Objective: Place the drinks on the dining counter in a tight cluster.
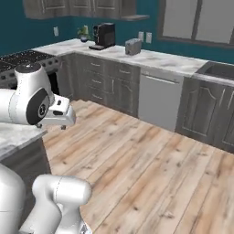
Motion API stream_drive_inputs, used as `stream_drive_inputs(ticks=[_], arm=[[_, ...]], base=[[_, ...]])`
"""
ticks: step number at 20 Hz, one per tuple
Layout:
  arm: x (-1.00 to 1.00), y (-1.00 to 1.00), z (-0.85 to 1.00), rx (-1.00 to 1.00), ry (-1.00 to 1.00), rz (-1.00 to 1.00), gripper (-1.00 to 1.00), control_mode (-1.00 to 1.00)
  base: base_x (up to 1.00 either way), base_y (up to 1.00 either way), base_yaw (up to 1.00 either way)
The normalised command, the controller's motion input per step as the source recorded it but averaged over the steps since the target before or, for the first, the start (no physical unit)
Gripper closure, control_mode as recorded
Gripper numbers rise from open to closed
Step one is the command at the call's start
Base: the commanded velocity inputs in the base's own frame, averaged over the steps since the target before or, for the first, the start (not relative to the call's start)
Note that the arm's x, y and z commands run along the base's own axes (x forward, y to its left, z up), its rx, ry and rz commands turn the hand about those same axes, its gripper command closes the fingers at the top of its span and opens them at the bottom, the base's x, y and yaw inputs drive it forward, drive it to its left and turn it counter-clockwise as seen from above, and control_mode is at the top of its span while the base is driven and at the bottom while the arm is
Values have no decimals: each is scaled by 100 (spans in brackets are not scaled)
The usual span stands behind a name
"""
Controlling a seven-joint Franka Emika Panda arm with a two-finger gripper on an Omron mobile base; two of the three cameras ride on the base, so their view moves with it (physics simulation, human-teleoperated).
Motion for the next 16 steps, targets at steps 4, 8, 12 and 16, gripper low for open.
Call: stream_drive_inputs(ticks=[4,8,12,16], arm=[[0,0,0,0,0,0,-100,100],[0,0,0,0,0,0,-100,100],[0,0,0,0,0,0,-100,100],[0,0,0,0,0,0,-100,100]], base=[[3,-11,-87],[8,-10,-85],[79,0,-60],[100,8,-35]])
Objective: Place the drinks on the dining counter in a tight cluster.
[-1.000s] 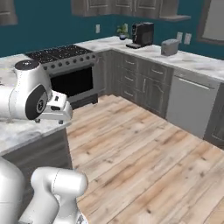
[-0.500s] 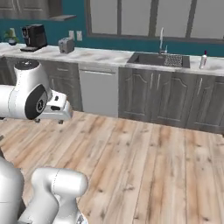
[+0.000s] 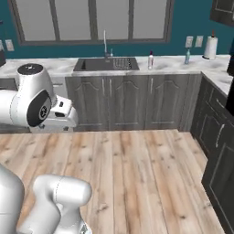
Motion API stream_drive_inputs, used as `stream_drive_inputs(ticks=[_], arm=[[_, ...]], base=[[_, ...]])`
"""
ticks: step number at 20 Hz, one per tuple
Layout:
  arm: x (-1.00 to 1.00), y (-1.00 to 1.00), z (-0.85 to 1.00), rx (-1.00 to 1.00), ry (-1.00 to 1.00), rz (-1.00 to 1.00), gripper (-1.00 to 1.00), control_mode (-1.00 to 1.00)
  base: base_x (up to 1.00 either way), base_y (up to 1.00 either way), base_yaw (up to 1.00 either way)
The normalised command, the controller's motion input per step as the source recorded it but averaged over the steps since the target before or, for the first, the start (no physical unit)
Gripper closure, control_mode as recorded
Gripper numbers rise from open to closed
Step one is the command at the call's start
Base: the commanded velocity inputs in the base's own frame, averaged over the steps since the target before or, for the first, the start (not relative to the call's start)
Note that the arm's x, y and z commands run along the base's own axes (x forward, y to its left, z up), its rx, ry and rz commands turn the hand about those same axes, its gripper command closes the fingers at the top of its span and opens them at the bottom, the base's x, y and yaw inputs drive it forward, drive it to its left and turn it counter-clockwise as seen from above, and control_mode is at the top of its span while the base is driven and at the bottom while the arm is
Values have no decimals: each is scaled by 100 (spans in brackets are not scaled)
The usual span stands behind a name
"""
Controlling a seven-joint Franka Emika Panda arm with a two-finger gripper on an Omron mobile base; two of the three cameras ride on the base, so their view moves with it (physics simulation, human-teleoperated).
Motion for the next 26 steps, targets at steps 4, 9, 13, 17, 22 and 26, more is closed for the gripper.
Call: stream_drive_inputs(ticks=[4,9,13,17,22,26], arm=[[0,0,0,0,0,0,-100,100],[0,0,0,0,0,0,-100,100],[0,0,0,0,0,0,-100,100],[0,0,0,0,0,0,-100,100],[0,0,0,0,0,0,-100,100],[0,0,0,0,0,0,-100,100]], base=[[100,15,27],[100,-1,65],[100,-23,23],[100,-53,-5],[100,-81,-21],[100,-79,-23]])
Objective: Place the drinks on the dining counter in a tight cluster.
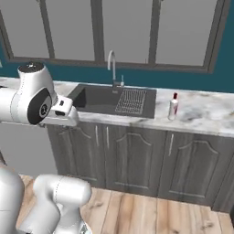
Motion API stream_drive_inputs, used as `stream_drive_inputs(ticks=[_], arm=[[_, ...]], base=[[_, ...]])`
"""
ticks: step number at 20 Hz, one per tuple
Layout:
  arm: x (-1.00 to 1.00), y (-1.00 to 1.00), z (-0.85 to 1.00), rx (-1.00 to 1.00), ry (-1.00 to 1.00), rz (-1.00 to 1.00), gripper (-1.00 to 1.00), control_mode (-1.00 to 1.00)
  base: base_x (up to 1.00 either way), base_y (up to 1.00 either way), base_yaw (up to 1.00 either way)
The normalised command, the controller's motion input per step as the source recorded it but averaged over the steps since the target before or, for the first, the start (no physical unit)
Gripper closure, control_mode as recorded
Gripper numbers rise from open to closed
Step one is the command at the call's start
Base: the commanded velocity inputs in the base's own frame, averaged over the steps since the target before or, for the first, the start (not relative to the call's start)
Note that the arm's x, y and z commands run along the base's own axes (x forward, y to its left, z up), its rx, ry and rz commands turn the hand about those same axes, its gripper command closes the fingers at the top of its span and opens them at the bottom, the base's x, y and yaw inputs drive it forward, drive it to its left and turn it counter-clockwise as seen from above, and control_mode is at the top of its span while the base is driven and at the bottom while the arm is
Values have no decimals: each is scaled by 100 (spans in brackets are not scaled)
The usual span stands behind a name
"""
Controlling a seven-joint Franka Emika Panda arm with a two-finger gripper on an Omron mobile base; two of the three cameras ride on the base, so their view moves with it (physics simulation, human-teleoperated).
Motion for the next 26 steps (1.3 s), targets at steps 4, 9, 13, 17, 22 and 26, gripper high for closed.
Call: stream_drive_inputs(ticks=[4,9,13,17,22,26], arm=[[0,0,0,0,0,0,-100,100],[0,0,0,0,0,0,-100,100],[0,0,0,0,0,0,-100,100],[0,0,0,0,0,0,-100,100],[0,0,0,0,0,0,-100,100],[0,0,0,0,0,0,-100,100]], base=[[100,-82,-22],[86,-97,-17],[55,-100,-7],[38,-86,0],[46,-19,1],[27,31,0]])
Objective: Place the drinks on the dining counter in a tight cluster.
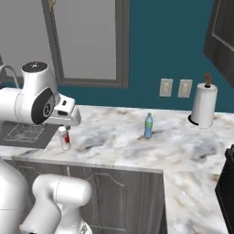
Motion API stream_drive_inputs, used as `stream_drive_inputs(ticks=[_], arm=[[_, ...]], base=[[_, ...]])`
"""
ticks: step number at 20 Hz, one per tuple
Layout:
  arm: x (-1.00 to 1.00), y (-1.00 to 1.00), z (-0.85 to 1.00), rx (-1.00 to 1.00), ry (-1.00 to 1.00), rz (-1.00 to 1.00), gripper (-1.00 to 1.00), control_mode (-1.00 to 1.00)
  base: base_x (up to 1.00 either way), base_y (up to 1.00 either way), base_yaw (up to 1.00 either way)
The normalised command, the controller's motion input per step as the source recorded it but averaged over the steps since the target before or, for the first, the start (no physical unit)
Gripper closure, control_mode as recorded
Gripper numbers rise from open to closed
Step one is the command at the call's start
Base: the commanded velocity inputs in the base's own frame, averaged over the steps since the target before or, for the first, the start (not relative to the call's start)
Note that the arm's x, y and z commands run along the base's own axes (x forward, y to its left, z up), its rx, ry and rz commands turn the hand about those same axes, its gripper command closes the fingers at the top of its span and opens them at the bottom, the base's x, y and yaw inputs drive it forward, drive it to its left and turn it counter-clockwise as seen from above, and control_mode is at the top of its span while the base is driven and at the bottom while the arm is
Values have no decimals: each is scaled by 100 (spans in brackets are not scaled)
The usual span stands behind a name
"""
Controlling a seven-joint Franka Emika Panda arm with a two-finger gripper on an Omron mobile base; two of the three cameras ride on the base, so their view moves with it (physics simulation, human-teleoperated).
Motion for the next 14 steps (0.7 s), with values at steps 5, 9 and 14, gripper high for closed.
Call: stream_drive_inputs(ticks=[5,9,14], arm=[[0,0,0,0,0,0,-100,100],[0,0,0,0,0,0,-100,100],[0,0,0,0,0,0,-100,100]], base=[[3,47,11],[25,12,7],[64,0,-3]])
